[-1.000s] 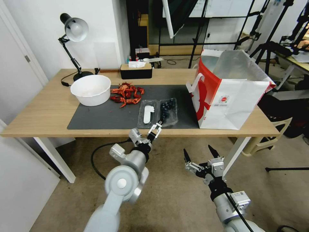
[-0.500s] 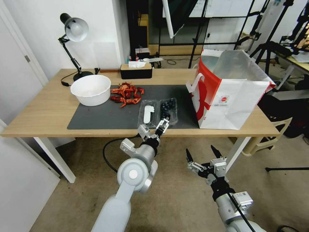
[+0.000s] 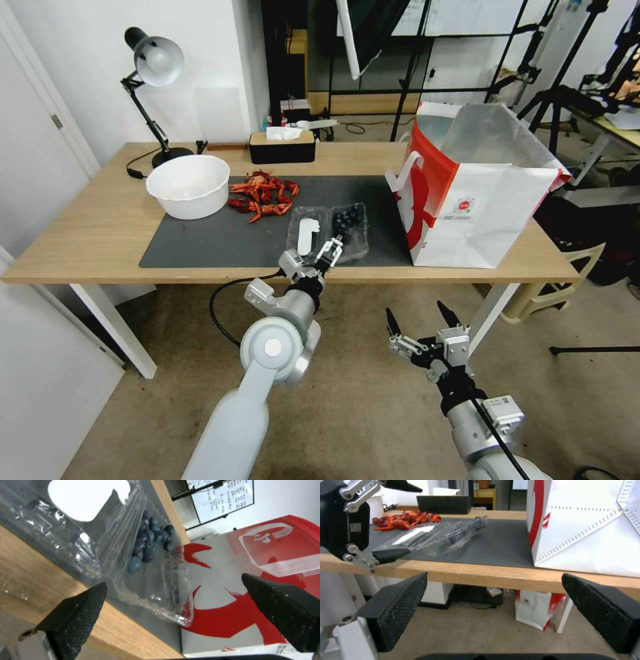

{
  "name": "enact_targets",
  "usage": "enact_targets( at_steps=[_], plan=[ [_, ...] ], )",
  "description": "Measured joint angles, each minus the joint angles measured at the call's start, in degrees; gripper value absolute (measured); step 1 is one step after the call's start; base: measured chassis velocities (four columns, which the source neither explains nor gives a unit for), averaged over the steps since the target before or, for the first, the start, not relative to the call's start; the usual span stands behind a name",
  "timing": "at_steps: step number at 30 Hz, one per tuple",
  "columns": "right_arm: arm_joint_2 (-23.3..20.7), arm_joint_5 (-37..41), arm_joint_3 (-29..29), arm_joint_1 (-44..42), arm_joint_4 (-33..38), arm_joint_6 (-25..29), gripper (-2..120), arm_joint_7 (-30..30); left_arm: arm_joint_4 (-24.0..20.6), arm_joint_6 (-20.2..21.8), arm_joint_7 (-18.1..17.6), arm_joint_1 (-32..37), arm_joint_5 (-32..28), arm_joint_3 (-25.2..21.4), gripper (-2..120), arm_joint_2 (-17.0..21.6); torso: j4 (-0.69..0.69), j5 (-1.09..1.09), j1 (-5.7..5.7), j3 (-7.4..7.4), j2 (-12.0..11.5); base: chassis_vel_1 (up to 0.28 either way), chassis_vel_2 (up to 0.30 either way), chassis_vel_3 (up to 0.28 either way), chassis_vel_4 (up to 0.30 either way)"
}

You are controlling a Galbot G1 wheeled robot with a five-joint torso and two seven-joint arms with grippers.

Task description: Close the takeout container lid, then place the container into the takeout bag.

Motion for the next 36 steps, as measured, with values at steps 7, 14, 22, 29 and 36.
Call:
enact_targets(
  at_steps=[7,14,22,29,36],
  plan=[
    [-0.02,-0.01,0.01,-0.03,-0.03,0.00,100,0.00,0.77,0.28,-0.50,-0.66,-0.03,-0.07,100,-0.01,0.00,0.00,0.00,0.00,0.00,0.000,0.000,0.000,0.000],
    [-0.06,0.01,0.26,-0.14,0.03,0.00,100,-0.01,1.29,0.31,-0.67,-1.27,-0.17,-0.19,100,-0.06,0.00,0.00,0.00,0.00,0.00,0.000,0.000,0.000,0.000],
    [-0.06,0.06,0.26,-0.05,-0.13,0.03,100,-0.02,2.03,0.37,-0.95,-1.32,-0.23,-0.30,100,-0.07,0.00,0.00,0.00,0.00,0.00,0.000,0.000,0.000,0.000],
    [-0.07,0.08,0.26,0.07,-0.45,0.04,100,-0.02,2.83,0.05,-0.97,-2.01,-0.29,-0.82,100,-0.02,0.00,0.00,0.00,0.00,0.01,0.000,0.000,0.000,0.000],
    [-0.02,0.08,0.25,0.08,-0.82,0.16,100,-0.04,3.34,-0.58,-0.72,-2.14,-0.30,-1.19,100,0.03,-0.01,0.00,0.00,0.00,0.01,0.000,0.000,0.000,0.000]
  ],
)
